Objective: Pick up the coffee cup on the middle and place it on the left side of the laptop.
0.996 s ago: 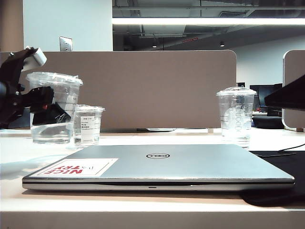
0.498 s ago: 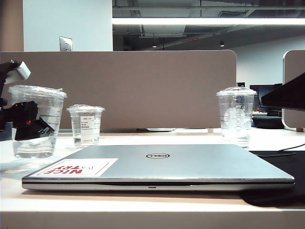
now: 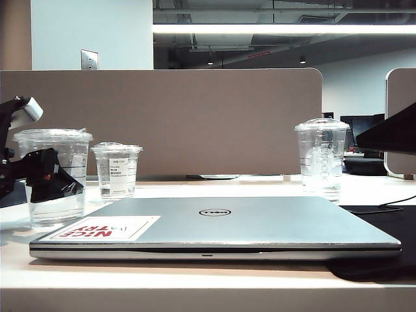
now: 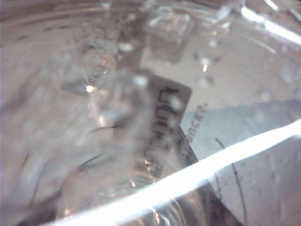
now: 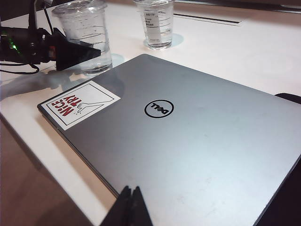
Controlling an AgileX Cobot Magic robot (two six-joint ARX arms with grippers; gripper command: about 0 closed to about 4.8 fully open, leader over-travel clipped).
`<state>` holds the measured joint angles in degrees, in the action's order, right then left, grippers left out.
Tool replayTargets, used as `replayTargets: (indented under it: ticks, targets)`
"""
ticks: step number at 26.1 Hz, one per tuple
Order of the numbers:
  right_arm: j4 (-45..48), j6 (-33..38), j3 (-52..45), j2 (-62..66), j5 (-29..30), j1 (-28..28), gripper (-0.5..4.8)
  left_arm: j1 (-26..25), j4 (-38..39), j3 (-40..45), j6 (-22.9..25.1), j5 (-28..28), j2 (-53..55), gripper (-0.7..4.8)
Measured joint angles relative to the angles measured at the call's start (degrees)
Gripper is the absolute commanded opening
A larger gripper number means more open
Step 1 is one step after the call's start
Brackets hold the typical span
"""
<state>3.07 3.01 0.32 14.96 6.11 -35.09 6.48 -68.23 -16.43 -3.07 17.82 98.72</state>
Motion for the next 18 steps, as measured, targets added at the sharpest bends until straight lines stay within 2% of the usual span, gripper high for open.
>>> replayTargets:
  ticks: [3,9,18]
  targets:
    - [0.0,0.0,0.0,0.3,0.0,0.0,-0.05,0.0,-0.1,0.0,0.0,0.0,0.1,3.83]
    - [0.0,0.0,0.0,0.4,0.0,0.0,-0.05,0.0,-0.2,0.0,0.0,0.0,0.1,4.78]
    - [0.0,0.0,0.0,0.3,0.0,0.0,-0.05,-1.3,-0.1,3.5,0.0,0.1,-5.0,4.79]
